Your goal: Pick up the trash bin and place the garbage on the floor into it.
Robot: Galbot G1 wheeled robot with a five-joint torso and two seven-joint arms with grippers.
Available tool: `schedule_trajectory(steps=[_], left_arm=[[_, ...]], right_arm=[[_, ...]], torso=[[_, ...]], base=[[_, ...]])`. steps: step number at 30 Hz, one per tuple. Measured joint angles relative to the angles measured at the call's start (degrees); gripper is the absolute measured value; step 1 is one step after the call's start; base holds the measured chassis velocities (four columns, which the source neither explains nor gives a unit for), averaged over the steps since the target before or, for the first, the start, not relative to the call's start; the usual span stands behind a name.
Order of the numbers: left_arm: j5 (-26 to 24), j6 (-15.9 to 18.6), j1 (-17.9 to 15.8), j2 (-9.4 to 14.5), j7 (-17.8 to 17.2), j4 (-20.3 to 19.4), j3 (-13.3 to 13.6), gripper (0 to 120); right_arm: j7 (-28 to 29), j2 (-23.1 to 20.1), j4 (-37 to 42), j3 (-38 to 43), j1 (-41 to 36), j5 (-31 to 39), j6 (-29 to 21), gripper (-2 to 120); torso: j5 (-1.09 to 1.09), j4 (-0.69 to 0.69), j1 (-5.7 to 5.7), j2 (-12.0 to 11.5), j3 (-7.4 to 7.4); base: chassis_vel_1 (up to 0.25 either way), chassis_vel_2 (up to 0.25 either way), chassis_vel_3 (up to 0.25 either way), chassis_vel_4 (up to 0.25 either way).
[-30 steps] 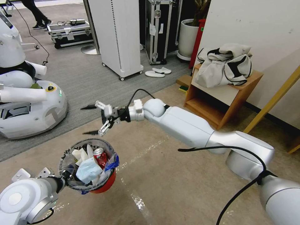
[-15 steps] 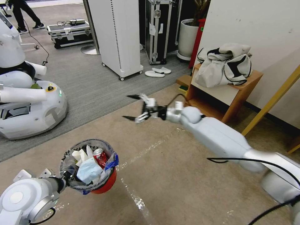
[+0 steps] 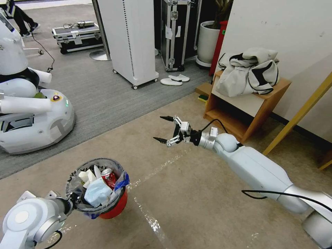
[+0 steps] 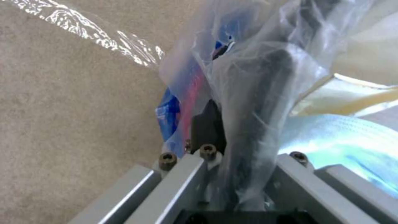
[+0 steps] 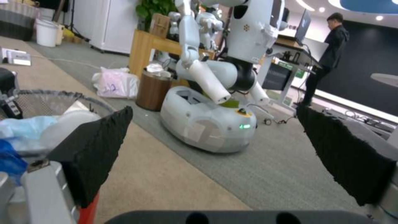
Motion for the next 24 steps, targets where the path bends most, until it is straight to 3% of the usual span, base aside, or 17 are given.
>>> schedule_trajectory(steps=[24], left_arm=[[0.9, 0.37, -0.74, -0.23, 2.07, 4.24, 1.84, 0]], right_arm=[[-0.17, -0.52, -0.12, 1.97, -4.3, -1.46, 0.53, 100]], torso=[[0.0, 0.0, 0.0, 0.0, 0.01]], base=[[0.0, 0.0, 0.0, 0.0]])
